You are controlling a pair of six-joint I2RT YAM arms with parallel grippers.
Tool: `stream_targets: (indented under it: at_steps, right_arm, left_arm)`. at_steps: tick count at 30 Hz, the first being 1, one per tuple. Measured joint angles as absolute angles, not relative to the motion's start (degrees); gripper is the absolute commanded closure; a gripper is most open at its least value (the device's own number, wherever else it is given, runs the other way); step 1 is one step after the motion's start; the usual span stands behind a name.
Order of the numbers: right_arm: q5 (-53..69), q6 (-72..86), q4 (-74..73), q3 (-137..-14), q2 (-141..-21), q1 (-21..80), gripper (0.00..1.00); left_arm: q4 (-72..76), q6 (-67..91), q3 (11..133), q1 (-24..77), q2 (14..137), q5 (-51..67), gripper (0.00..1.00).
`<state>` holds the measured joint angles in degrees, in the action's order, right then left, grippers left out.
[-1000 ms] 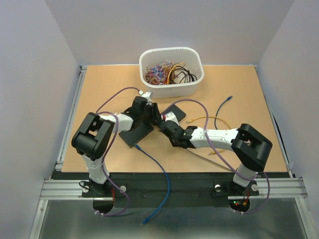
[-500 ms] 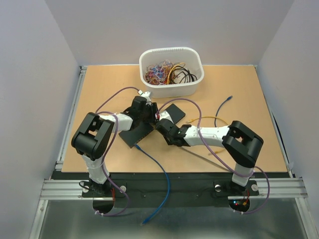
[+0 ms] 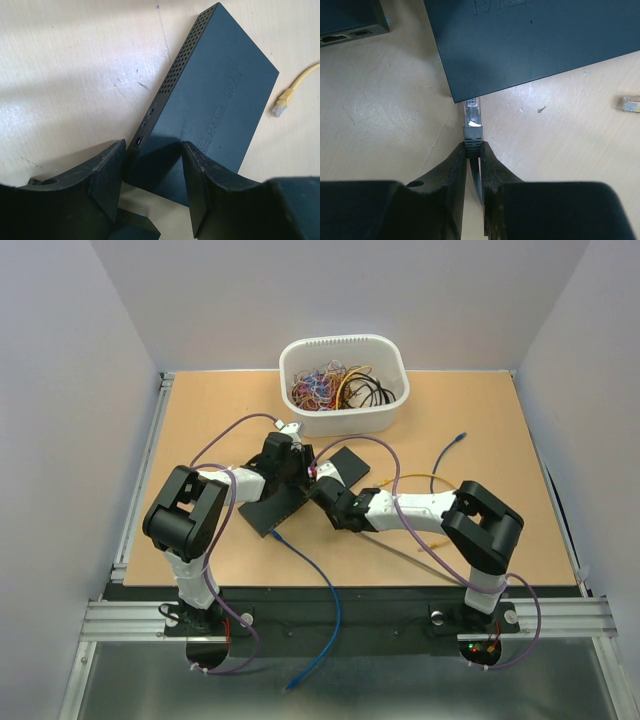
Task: Insert the plug into the switch port
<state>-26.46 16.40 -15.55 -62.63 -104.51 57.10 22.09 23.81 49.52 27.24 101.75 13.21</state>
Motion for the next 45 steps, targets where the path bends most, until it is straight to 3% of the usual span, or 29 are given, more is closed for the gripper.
stream_targets:
  at_steps: [34, 45]
  right_arm:
    - [-27.1, 12.1, -16.2, -66.6, -107.5, 57.1, 0.99]
    - [-23.9, 2.7, -5.7, -61.4, -106.0, 55.9, 1.0]
  left_arm:
    - [24.8, 21.0, 49.1, 27.2, 102.2, 12.0, 0.42]
    - [26.5, 18.3, 48.3, 26.4, 102.2, 13.7, 0.42]
